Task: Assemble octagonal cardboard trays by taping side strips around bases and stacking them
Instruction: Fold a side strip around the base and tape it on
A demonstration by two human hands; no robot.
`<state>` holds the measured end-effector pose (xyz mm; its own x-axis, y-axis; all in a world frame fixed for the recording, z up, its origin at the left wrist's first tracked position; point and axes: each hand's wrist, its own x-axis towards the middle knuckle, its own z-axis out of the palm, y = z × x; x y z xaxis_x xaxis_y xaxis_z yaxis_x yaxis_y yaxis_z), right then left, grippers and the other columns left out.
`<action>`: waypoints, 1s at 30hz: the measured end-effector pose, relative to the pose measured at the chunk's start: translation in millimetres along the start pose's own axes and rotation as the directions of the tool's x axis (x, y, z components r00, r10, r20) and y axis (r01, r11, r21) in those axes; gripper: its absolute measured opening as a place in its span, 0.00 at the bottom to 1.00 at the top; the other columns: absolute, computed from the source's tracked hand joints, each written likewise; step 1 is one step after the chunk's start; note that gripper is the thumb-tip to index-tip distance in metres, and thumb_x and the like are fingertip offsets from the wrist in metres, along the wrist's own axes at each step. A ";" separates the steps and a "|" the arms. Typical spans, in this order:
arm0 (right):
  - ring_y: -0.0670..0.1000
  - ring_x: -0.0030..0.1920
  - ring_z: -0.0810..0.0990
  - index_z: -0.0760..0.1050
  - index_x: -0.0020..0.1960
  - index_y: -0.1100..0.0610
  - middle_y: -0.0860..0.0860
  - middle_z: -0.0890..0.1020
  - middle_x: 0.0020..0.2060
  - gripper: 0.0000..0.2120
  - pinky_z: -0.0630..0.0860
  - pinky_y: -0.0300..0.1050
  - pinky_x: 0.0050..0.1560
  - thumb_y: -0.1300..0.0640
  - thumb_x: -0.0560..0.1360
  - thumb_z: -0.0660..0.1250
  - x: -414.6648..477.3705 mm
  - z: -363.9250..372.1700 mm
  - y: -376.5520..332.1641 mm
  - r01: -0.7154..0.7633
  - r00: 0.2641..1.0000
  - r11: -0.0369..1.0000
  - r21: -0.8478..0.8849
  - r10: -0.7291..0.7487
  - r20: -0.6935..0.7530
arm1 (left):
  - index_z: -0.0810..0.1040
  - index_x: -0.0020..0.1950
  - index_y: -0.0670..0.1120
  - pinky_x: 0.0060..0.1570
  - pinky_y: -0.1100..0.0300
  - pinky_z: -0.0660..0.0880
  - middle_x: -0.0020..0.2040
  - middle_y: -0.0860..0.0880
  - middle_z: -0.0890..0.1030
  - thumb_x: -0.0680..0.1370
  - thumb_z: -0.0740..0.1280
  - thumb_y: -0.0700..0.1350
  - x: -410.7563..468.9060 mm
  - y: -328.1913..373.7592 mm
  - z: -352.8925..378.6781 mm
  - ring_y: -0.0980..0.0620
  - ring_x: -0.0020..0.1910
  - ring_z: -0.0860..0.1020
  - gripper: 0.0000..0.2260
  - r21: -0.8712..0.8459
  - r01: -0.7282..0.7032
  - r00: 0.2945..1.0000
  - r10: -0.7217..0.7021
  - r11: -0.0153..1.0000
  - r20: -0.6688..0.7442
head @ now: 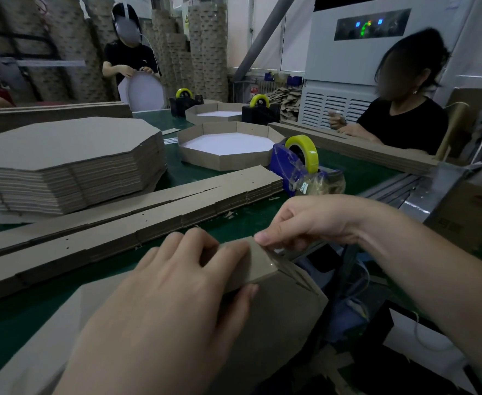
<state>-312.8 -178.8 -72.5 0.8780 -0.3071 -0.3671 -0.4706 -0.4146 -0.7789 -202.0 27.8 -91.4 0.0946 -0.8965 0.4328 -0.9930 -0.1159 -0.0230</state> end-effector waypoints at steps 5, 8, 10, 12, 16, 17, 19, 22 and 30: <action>0.46 0.26 0.64 0.71 0.26 0.52 0.46 0.69 0.24 0.26 0.62 0.36 0.29 0.29 0.55 0.70 5.5 5.3 9.3 -0.135 0.991 0.988 -0.075 0.136 0.009 | 0.81 0.58 0.53 0.35 0.56 0.76 0.43 0.52 0.78 0.73 0.55 0.60 -3.1 -2.5 -0.1 0.49 0.40 0.80 0.22 0.001 0.000 1.000 0.000 1.000 0.001; 0.48 0.30 0.67 0.71 0.32 0.54 0.48 0.70 0.28 0.26 0.65 0.38 0.32 0.31 0.58 0.73 1.1 5.3 16.2 -0.063 0.997 0.995 -0.071 0.060 -0.040 | 0.79 0.61 0.54 0.35 0.56 0.76 0.43 0.52 0.77 0.73 0.55 0.61 -4.1 -3.1 -0.4 0.49 0.39 0.79 0.24 0.045 0.005 1.000 -0.006 0.999 0.016; 0.49 0.37 0.73 0.76 0.39 0.53 0.48 0.76 0.34 0.19 0.71 0.42 0.39 0.38 0.64 0.71 -4.1 4.6 17.2 0.075 0.980 0.991 -0.107 -0.093 -0.178 | 0.77 0.65 0.55 0.35 0.56 0.76 0.43 0.52 0.76 0.73 0.55 0.62 -3.4 -5.3 -0.4 0.50 0.39 0.78 0.25 0.081 -0.005 1.000 0.002 0.997 0.031; 0.48 0.44 0.78 0.80 0.47 0.51 0.47 0.81 0.41 0.12 0.76 0.41 0.47 0.43 0.72 0.68 -7.1 13.0 17.2 0.244 0.944 0.970 0.020 -0.233 -0.233 | 0.75 0.67 0.55 0.33 0.56 0.77 0.43 0.51 0.75 0.72 0.55 0.63 -3.0 -7.4 -0.1 0.50 0.38 0.78 0.27 0.130 -0.028 0.999 0.023 0.991 0.037; 0.51 0.50 0.80 0.78 0.56 0.59 0.60 0.81 0.51 0.17 0.76 0.46 0.55 0.48 0.78 0.59 -7.7 48.7 18.5 0.397 0.900 0.907 0.141 -0.355 -0.252 | 0.75 0.67 0.53 0.32 0.53 0.76 0.41 0.50 0.74 0.70 0.56 0.63 -3.5 -6.3 2.1 0.48 0.36 0.76 0.29 0.162 -0.044 0.999 0.040 0.986 0.026; 0.53 0.52 0.80 0.77 0.59 0.58 0.61 0.80 0.53 0.18 0.75 0.48 0.56 0.47 0.78 0.59 -9.4 54.6 18.6 0.424 0.887 0.894 0.145 -0.377 -0.268 | 0.74 0.67 0.53 0.32 0.53 0.76 0.41 0.50 0.73 0.70 0.57 0.63 -4.1 -6.4 1.6 0.48 0.37 0.76 0.29 0.162 -0.039 0.999 0.036 0.986 0.025; 0.49 0.58 0.79 0.73 0.64 0.51 0.54 0.79 0.58 0.22 0.75 0.44 0.58 0.41 0.75 0.64 -14.8 61.3 18.6 0.462 0.869 0.880 0.109 -0.425 -0.252 | 0.75 0.66 0.54 0.32 0.54 0.76 0.41 0.51 0.73 0.69 0.57 0.63 -6.3 -8.0 -0.2 0.49 0.37 0.77 0.29 0.165 -0.024 1.000 0.021 0.986 0.020; 0.42 0.60 0.76 0.67 0.67 0.43 0.40 0.76 0.59 0.28 0.73 0.37 0.58 0.46 0.70 0.73 -18.6 69.0 18.9 0.468 0.844 0.878 -0.104 -0.479 -0.242 | 0.75 0.67 0.54 0.32 0.53 0.77 0.42 0.51 0.74 0.68 0.56 0.63 -11.9 -9.2 -3.5 0.48 0.38 0.77 0.30 0.185 -0.005 1.000 0.002 0.983 0.013; 0.42 0.61 0.75 0.68 0.67 0.44 0.40 0.76 0.59 0.28 0.72 0.36 0.58 0.50 0.70 0.75 -50.7 92.6 -0.8 0.534 0.747 0.810 -0.243 -0.586 -0.314 | 0.77 0.65 0.55 0.29 0.67 0.64 0.40 0.52 0.75 0.66 0.61 0.65 -42.4 8.2 -41.7 0.53 0.35 0.77 0.30 0.195 -0.017 1.000 0.018 0.981 -0.001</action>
<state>-349.0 -83.6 -100.3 0.9045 -0.2551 0.3417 0.0660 -0.7078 -0.7033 -217.1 82.7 -72.3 0.0767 -0.8981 0.4332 -0.9616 -0.1814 -0.2058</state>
